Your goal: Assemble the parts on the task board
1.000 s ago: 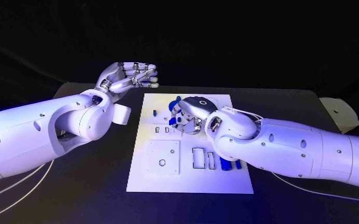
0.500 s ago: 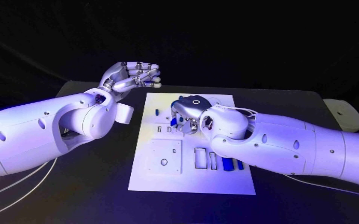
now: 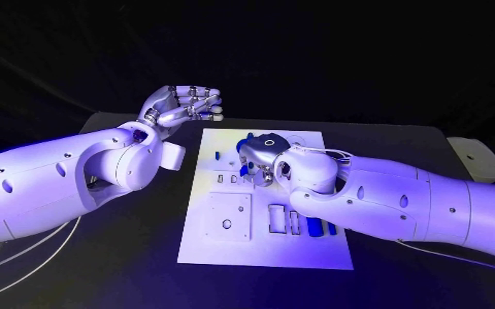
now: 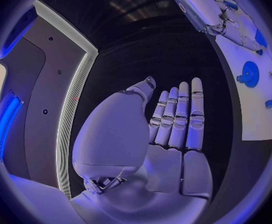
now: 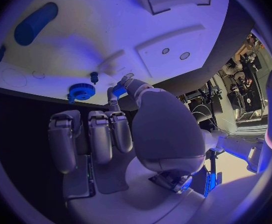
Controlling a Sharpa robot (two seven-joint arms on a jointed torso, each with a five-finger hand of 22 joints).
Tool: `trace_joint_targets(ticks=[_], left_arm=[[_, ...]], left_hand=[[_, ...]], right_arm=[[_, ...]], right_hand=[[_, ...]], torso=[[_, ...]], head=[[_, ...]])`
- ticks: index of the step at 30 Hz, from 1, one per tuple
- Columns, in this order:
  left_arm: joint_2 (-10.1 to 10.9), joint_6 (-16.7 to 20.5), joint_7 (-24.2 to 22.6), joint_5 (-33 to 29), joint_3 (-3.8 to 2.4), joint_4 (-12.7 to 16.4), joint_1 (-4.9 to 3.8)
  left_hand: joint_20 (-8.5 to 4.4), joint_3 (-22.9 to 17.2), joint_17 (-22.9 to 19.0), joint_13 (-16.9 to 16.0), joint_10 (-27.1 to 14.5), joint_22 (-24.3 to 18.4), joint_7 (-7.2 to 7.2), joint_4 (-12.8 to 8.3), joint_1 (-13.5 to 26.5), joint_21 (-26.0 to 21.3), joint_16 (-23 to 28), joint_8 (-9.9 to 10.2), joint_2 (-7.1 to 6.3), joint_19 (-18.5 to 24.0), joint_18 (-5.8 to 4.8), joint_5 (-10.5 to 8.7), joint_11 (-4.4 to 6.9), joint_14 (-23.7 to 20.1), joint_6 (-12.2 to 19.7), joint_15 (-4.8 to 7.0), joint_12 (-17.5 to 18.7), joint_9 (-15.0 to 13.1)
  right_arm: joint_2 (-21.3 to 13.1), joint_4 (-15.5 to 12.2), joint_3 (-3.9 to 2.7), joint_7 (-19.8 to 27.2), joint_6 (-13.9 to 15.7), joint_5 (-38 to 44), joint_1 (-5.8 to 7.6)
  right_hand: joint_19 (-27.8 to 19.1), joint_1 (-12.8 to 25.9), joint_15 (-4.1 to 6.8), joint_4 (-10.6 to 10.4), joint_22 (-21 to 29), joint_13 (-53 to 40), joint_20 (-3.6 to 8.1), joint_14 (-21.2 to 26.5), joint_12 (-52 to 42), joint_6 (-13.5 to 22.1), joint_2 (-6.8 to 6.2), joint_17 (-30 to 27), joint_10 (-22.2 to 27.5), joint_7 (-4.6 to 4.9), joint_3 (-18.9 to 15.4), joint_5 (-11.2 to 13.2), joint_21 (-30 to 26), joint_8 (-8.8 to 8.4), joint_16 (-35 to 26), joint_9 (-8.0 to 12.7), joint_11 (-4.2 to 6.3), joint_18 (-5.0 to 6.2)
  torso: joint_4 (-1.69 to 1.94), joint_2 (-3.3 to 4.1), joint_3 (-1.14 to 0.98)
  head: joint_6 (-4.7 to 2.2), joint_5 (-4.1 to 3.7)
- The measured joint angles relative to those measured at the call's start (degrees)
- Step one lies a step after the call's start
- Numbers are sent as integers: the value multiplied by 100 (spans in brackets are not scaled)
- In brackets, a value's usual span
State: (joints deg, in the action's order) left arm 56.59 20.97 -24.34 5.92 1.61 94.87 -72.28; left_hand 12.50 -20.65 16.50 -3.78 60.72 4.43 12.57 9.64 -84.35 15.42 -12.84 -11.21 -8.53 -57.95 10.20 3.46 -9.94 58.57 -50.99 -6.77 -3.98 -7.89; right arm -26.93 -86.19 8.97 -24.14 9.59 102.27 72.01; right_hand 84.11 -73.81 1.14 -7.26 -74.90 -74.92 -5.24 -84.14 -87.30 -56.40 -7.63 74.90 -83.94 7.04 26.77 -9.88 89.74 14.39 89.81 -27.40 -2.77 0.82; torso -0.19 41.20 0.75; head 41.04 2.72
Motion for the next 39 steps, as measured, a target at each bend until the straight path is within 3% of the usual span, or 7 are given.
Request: trace_joint_targets(ticks=[19,39], left_arm=[[-179,-10,10,12,0,-284,-1],[-193,-25,26,41,0,-313,-2]], left_hand=[[0,0,7,0,-21,0,0,0,23,0,0,0,-23,0,0,0,22,0,0,0,0,0],[0,0,6,0,-21,-4,0,0,23,0,0,0,-23,0,-1,0,22,0,0,0,0,0]], right_arm=[[124,25,54,-12,-178,72,-12],[156,68,77,-72,-376,213,-17]], right_hand=[[-21,31,0,-17,-4,1,21,0,0,-2,-32,5,-21,-4,17,4,0,-10,0,-6,21,1],[-21,43,21,-17,-2,1,21,21,0,-17,-44,3,-21,-20,17,15,0,3,0,-5,21,0]], torso=[[0,-10,5],[-2,7,9]], head=[[-92,160],[-80,157]])
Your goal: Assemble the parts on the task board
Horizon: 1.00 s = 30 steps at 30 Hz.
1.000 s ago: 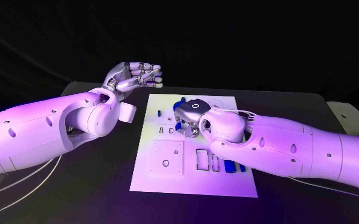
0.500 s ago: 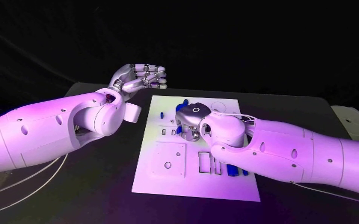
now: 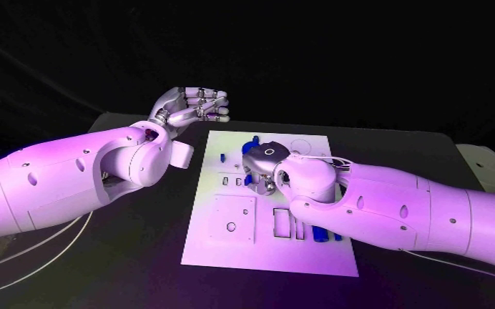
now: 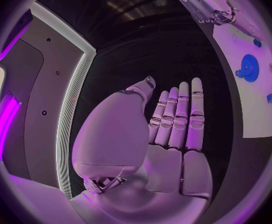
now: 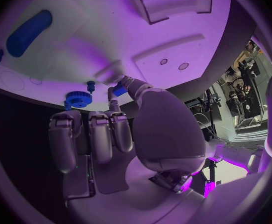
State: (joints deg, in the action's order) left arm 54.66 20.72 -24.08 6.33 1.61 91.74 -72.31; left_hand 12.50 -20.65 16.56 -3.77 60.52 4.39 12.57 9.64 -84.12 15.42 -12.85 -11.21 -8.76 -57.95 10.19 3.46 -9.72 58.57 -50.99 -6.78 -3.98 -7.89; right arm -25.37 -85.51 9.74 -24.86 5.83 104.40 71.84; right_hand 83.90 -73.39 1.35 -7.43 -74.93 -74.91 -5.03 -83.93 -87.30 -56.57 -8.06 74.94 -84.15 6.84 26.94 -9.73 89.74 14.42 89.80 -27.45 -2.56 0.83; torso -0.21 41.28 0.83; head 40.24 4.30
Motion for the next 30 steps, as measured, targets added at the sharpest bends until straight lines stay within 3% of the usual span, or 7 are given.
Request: trace_joint_targets(ticks=[30], left_arm=[[13,-4,17,10,0,8,-1]], left_hand=[[0,0,7,0,0,1,0,0,0,0,22,0,0,0,0,0,0,-21,0,-21,0,0]], right_arm=[[54,2,2,-113,-190,167,6]], right_hand=[[0,-7,0,-14,2,0,0,0,0,-13,6,-2,0,12,-17,23,0,12,0,-10,0,0]], torso=[[3,-2,4]], head=[[14,10]])
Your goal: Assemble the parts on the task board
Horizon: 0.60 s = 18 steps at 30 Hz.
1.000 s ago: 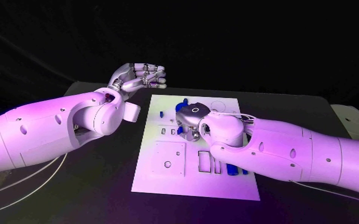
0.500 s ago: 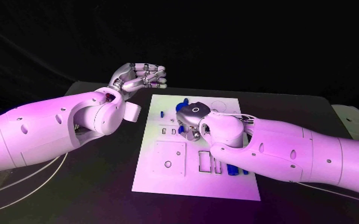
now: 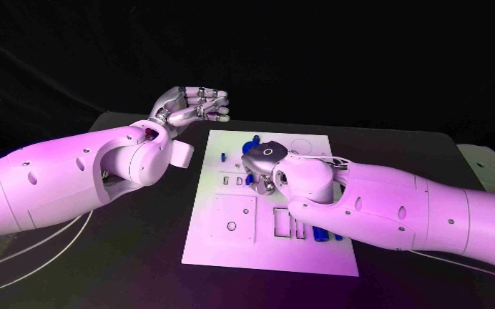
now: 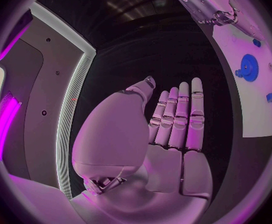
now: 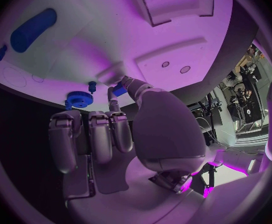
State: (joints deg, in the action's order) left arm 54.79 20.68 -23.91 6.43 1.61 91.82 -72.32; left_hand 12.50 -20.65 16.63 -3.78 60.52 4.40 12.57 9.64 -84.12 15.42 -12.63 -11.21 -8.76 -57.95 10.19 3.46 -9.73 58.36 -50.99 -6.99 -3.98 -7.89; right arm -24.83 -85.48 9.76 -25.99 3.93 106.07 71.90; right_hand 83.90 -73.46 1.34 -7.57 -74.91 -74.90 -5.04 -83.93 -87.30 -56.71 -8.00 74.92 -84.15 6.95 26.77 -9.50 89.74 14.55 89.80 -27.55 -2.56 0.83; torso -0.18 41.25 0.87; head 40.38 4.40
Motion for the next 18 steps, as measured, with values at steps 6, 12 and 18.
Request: trace_joint_targets(ticks=[6,12,18], left_arm=[[2,0,3,1,0,1,0],[4,-1,8,2,0,1,-1],[5,-2,13,2,0,1,-1]], left_hand=[[0,0,0,0,0,0,0,0,0,0,0,0,0,0,0,0,0,0,0,0,0,0],[0,0,7,0,0,-6,0,0,0,0,0,0,0,0,0,0,0,0,0,0,0,0],[0,0,7,0,0,-6,0,0,0,0,0,0,0,0,0,0,0,0,0,0,0,0]], right_arm=[[14,4,0,-11,-10,10,1],[14,4,5,-16,16,18,-1],[14,1,11,-18,66,26,-5]], right_hand=[[0,0,0,-16,0,-5,0,0,0,0,0,0,0,0,-16,1,0,0,0,0,0,0],[0,28,0,-15,-2,-4,0,0,24,-1,-29,-1,0,-1,-16,-17,0,-1,0,0,0,0],[0,39,0,-31,-4,-4,0,0,48,-13,-39,-1,0,-14,-32,-17,0,-5,0,5,0,-1]], torso=[[1,-1,0],[0,-1,-3],[-1,-2,-5]], head=[[0,4],[-1,13],[-7,21]])
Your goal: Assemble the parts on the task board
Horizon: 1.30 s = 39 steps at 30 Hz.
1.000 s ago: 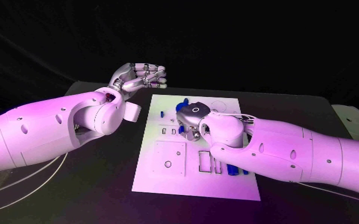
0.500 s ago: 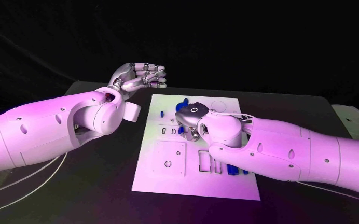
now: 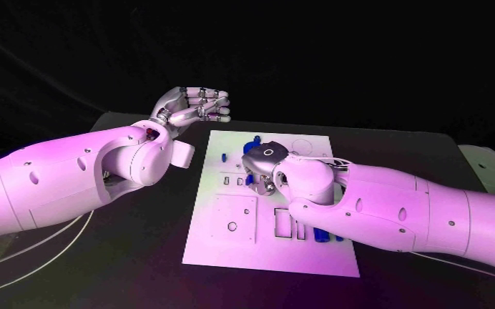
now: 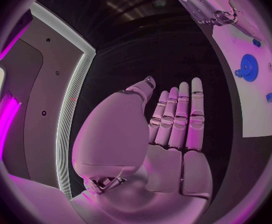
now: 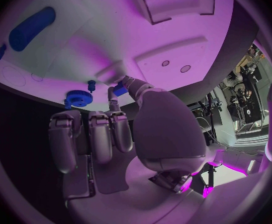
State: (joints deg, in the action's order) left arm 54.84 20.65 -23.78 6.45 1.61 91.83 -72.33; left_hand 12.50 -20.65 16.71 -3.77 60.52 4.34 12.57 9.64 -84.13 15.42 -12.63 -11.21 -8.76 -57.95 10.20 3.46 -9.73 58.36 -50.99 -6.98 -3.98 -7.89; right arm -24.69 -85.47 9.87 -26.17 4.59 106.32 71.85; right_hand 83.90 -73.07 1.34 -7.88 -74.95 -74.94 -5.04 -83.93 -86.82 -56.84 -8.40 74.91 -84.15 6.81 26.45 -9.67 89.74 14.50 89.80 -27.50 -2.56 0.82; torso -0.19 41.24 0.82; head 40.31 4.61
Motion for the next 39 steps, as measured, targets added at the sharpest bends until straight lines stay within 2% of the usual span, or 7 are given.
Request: trace_joint_targets(ticks=[12,27,39], left_arm=[[-55,-3,5,13,0,-51,0],[-72,-6,9,23,1,-75,2],[-72,-8,12,27,1,-76,1]], left_hand=[[0,0,-1,0,0,0,0,0,0,0,0,28,0,0,0,0,0,0,0,0,0,1],[0,0,4,0,0,1,0,0,0,0,0,27,0,0,0,0,0,0,0,0,0,5],[0,0,3,0,0,1,0,0,0,0,0,27,0,0,0,0,0,0,0,0,0,5]], right_arm=[[2,-1,0,0,98,8,0],[7,16,0,0,156,11,0],[22,34,2,2,167,12,0]], right_hand=[[0,82,0,-24,1,1,0,0,43,64,-82,-1,0,22,-24,0,0,0,0,6,0,0],[0,105,0,-24,2,2,0,0,65,99,-105,-1,0,58,-24,0,0,-22,0,21,0,0],[0,105,0,-39,3,2,0,0,65,99,-105,-1,0,58,-40,0,0,-22,0,30,0,0]], torso=[[-8,3,5],[4,1,4],[-1,-1,2]], head=[[12,-12],[36,-24],[46,-14]])
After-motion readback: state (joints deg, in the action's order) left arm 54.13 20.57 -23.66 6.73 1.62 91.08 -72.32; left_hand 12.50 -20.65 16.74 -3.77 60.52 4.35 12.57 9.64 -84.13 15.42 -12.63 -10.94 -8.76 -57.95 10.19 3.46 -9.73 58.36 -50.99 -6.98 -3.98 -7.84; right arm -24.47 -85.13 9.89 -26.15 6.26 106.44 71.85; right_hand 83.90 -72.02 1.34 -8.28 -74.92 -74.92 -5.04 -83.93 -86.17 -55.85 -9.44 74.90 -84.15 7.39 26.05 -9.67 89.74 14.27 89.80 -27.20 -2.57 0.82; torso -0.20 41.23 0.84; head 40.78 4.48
